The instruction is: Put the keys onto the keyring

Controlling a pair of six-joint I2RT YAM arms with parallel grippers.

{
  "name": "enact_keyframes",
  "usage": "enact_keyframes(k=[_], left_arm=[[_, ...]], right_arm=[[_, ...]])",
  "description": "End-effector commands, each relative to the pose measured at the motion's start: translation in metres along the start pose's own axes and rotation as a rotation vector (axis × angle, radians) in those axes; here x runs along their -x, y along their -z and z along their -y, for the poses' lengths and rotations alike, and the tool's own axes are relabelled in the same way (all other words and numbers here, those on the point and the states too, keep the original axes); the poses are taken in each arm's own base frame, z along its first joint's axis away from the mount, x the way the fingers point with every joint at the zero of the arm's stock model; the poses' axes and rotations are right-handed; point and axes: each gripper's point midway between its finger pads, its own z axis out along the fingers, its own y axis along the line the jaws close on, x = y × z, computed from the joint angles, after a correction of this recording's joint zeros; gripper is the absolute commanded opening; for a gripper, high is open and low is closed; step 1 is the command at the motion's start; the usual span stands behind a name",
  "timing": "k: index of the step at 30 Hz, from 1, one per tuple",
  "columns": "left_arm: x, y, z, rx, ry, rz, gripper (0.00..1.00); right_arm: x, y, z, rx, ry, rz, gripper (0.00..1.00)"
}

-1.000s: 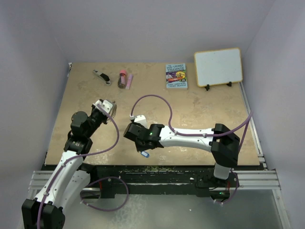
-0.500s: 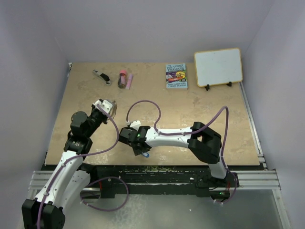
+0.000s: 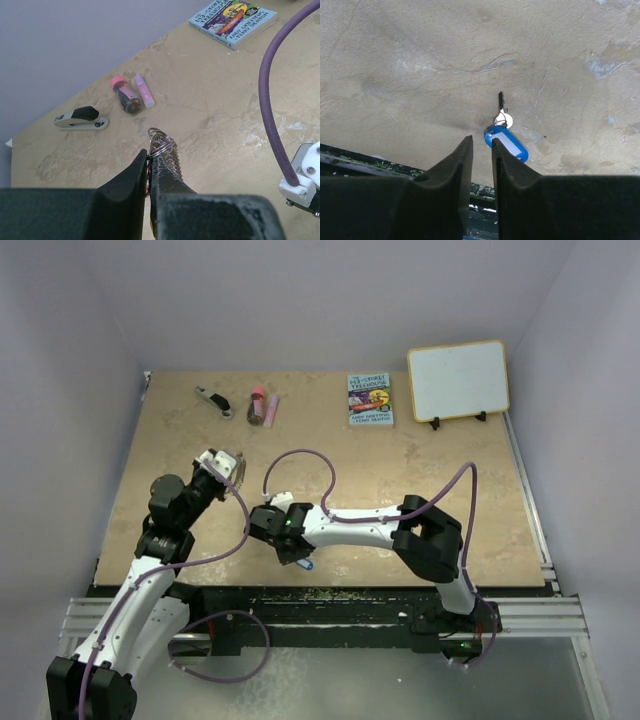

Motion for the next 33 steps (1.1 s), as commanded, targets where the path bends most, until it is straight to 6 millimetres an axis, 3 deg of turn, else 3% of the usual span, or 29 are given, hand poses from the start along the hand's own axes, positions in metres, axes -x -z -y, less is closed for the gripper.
enact_keyframes(k=[1,11,13,17,22,28,33], left_arm=[[0.023,0.001,-0.008,0.029,-0.008,0.086,0.04],[0.023,0.001,-0.009,0.034,-0.007,0.088,0.04],[0.023,0.001,-0.010,0.041,-0.008,0.087,0.04],[0.022,0.001,-0.009,0.036,-0.007,0.087,0.04],[0.022,0.000,-0.008,0.033,-0.005,0.087,0.04],[0.024,0.000,-0.004,0.003,-0.015,0.096,0.04],[0.028,0.000,0.017,-0.110,-0.023,0.125,0.04]], right_arm=[[0.009,0.005,-0.001,-0.025,-0.019,0.018,0.28],[0.006,-0.008,0.013,-0.084,-0.039,0.009,0.30],[0.006,-0.008,0.017,-0.094,-0.049,0.015,0.24],[0.011,-0.005,0.023,-0.117,-0.061,0.046,0.03],[0.023,0.008,0.036,-0.160,-0.050,0.108,0.00],[0.034,0.039,0.029,-0.005,0.043,0.203,0.00],[0.039,0.094,0.017,0.284,0.095,0.333,0.00]])
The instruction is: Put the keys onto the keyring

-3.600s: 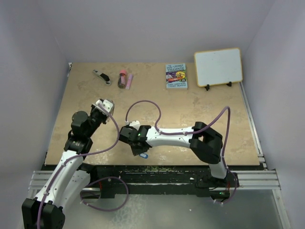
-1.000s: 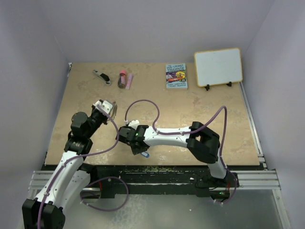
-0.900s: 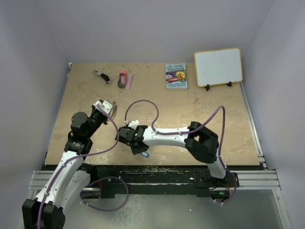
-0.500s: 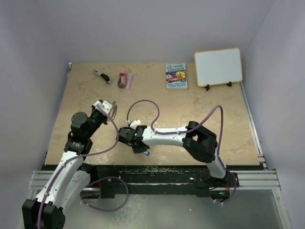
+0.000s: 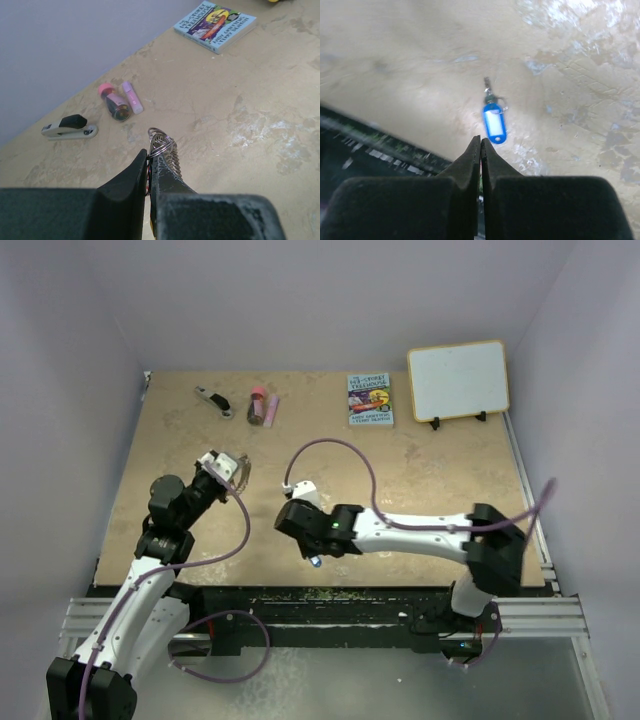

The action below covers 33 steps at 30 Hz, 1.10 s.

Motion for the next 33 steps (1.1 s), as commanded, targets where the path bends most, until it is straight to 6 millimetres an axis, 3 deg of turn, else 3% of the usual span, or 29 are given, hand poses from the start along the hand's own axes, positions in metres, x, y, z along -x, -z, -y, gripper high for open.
enact_keyframes(k=[1,5,6,8,11,16,20,25,33], left_arm=[[0.025,-0.001,0.015,-0.101,-0.032,0.113,0.04],[0.023,0.000,0.032,-0.192,-0.028,0.130,0.04],[0.022,0.000,0.033,-0.193,-0.024,0.129,0.04],[0.022,-0.001,0.031,-0.178,-0.024,0.132,0.04],[0.022,-0.001,0.025,-0.148,-0.026,0.132,0.04],[0.021,-0.001,0.021,-0.128,-0.036,0.122,0.04],[0.018,0.000,0.021,-0.125,-0.044,0.110,0.04],[0.016,0.000,0.023,-0.127,-0.038,0.113,0.04],[0.016,0.000,0.021,-0.121,-0.041,0.112,0.04]], right_arm=[[0.035,0.055,-0.023,0.285,0.035,0.194,0.00],[0.031,0.075,-0.027,0.409,0.024,0.230,0.00],[0.028,0.070,-0.020,0.367,0.025,0.217,0.04],[0.020,0.057,-0.015,0.293,0.002,0.156,0.21],[0.003,0.023,-0.016,0.153,-0.006,0.019,0.31],[-0.010,-0.013,-0.014,0.059,-0.116,-0.079,0.34],[-0.002,-0.014,0.008,0.032,-0.300,-0.056,0.37],[0.001,-0.015,0.031,-0.002,-0.402,-0.045,0.39],[-0.008,-0.035,0.025,0.069,-0.440,-0.100,0.38]])
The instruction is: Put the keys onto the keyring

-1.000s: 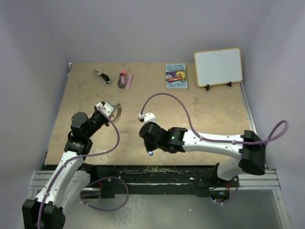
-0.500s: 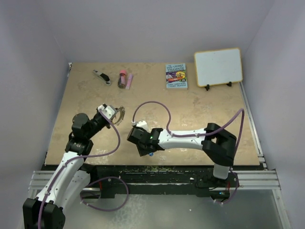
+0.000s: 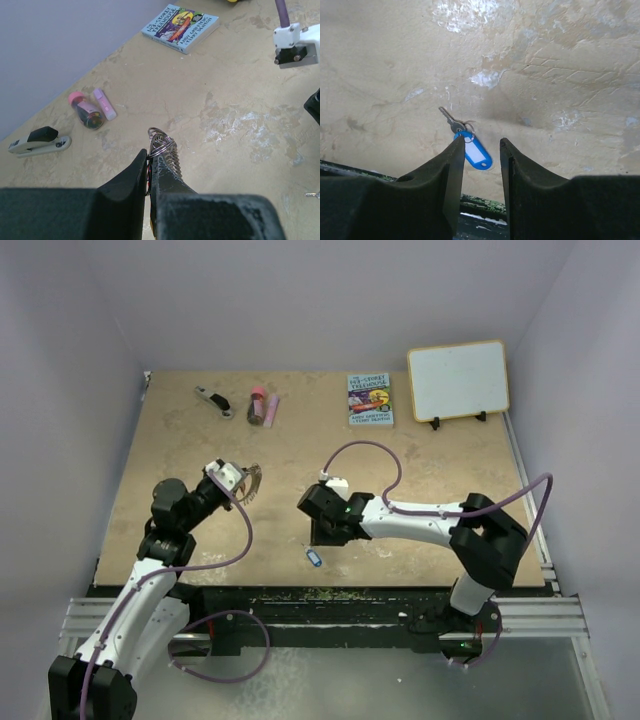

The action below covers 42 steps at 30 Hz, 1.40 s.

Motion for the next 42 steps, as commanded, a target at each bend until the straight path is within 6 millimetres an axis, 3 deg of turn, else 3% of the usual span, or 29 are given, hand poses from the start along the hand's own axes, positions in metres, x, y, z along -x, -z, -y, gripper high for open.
enact_keyframes(k=[1,8,12,18,21,24,28,34,37,40,42], left_arm=[[0.021,0.001,-0.010,0.035,-0.052,0.070,0.04],[0.020,0.000,-0.010,0.034,-0.051,0.068,0.04],[0.020,0.000,-0.010,0.033,-0.049,0.067,0.04],[0.020,0.000,-0.009,0.030,-0.048,0.069,0.04],[0.021,0.000,-0.009,0.029,-0.049,0.072,0.04],[0.022,0.000,-0.009,0.030,-0.050,0.073,0.04],[0.023,0.001,-0.010,0.030,-0.052,0.073,0.04],[0.021,0.001,-0.010,0.038,-0.053,0.071,0.04],[0.021,0.002,-0.011,0.041,-0.054,0.070,0.04],[0.021,0.002,-0.010,0.040,-0.054,0.069,0.04],[0.021,0.002,-0.010,0.040,-0.055,0.070,0.04]], right_arm=[[-0.007,-0.009,-0.011,0.039,-0.027,-0.036,0.38],[-0.010,-0.016,-0.016,0.046,-0.020,-0.057,0.30],[-0.011,-0.015,-0.011,0.022,-0.016,-0.055,0.01],[-0.010,-0.009,-0.009,0.028,-0.014,-0.053,0.02],[-0.015,-0.012,-0.010,0.028,-0.016,-0.075,0.25],[-0.019,-0.017,-0.014,0.050,-0.023,-0.089,0.30],[-0.019,-0.021,-0.018,0.060,-0.025,-0.094,0.27],[-0.018,-0.021,-0.017,0.055,-0.020,-0.090,0.06],[-0.019,-0.020,-0.015,0.049,-0.021,-0.088,0.00],[-0.017,-0.018,-0.013,0.045,-0.024,-0.079,0.00],[-0.018,-0.018,-0.013,0.045,-0.024,-0.085,0.09]])
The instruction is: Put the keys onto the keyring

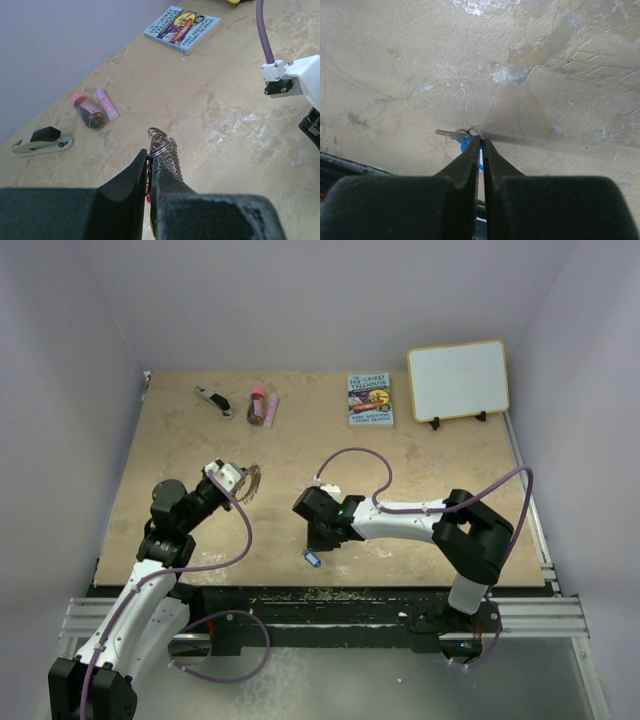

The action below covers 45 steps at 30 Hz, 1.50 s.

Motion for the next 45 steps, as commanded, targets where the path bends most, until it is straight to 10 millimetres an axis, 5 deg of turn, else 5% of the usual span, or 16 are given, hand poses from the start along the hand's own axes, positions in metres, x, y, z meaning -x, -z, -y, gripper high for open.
enact_keyframes(k=[1,3,8,18,24,29,34,39,45], left_arm=[[0.019,0.001,-0.009,0.031,-0.051,0.065,0.04],[0.020,0.001,-0.009,0.032,-0.051,0.067,0.04],[0.020,0.001,-0.009,0.032,-0.051,0.068,0.04],[0.020,0.001,-0.009,0.033,-0.050,0.068,0.04],[0.024,0.000,-0.009,0.027,-0.051,0.079,0.04],[0.046,0.000,0.011,-0.103,-0.029,0.146,0.04],[0.072,0.011,0.060,-0.392,0.008,0.257,0.04],[0.082,0.018,0.074,-0.486,0.045,0.292,0.04],[0.099,0.029,0.087,-0.601,0.063,0.323,0.04]], right_arm=[[0.002,0.005,-0.003,0.008,-0.011,0.006,0.16],[0.000,0.003,-0.005,0.016,-0.012,-0.004,0.27],[0.000,-0.001,-0.007,0.018,-0.013,-0.006,0.29],[0.000,-0.003,-0.001,-0.012,0.000,-0.005,0.00],[0.017,0.012,0.008,-0.054,0.052,0.077,0.00],[0.048,0.055,-0.006,0.040,0.154,0.229,0.00],[0.080,0.138,-0.034,0.219,0.240,0.417,0.00],[0.087,0.210,-0.062,0.440,0.276,0.539,0.00],[0.087,0.242,-0.089,0.600,0.267,0.583,0.00]])
